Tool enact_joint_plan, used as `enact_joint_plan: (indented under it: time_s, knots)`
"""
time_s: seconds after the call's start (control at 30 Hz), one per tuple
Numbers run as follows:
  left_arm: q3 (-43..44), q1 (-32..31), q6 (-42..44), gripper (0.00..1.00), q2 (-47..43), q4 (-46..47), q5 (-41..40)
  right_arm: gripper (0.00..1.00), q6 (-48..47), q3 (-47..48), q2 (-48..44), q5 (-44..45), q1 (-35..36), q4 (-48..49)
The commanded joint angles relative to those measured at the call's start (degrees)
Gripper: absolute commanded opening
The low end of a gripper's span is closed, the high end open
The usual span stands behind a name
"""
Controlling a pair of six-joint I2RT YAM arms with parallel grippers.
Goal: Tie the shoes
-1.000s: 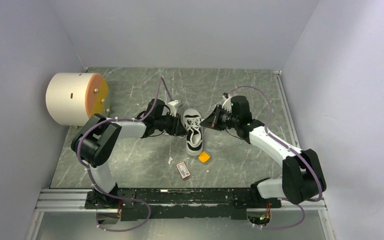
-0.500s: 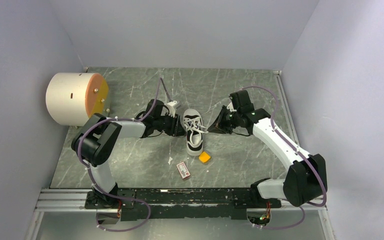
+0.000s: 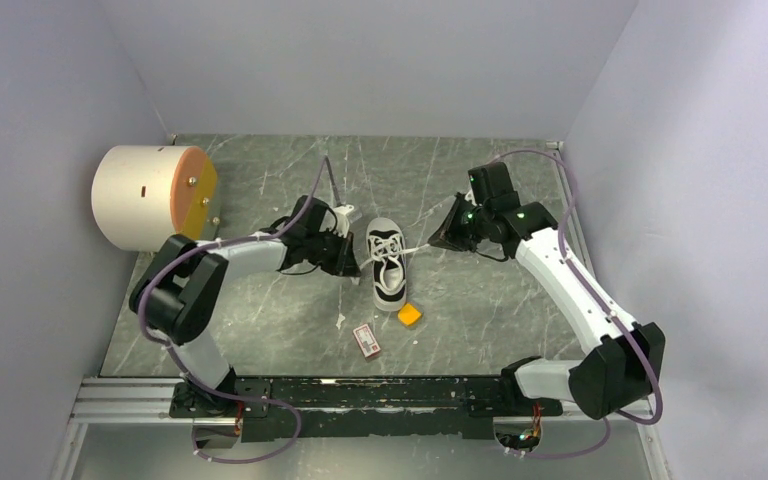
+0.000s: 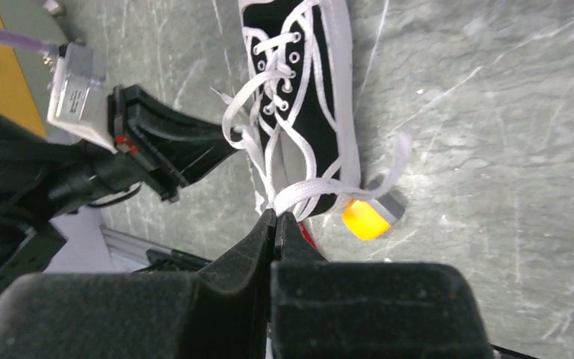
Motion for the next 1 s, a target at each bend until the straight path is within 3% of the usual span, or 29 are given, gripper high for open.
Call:
enact_joint_plan:
  time_s: [0.0, 0.33, 0.5, 0.63, 0.97]
  knots:
    - [2.3, -0.2, 2.5, 0.05, -7.1, -17.3, -7.9, 0.00, -4.0, 1.4, -1.9, 6.7, -0.1, -4.8]
    - [8.3, -0.2, 3.6, 0.05, -15.9, -29.7, -19.1, 0.00, -5.0, 1.6, 2.8, 14.8, -1.0, 5.3]
    - [13.2, -0.1, 3.8, 0.05, -13.1, -33.8, -26.9, 0.00, -5.4, 3.1, 7.2, 20.9, -3.4, 5.4]
    - [12.9, 0.5, 2.0, 0.05, -10.2, -36.5, -32.2, 0.00, -1.2, -0.9, 8.5, 30.2, -5.0, 2.2]
    - [6.1, 7.0, -3.2, 0.05, -6.3, -35.2, -42.5, 0.00, -12.1, -15.9, 10.9, 22.2, -12.4, 22.6]
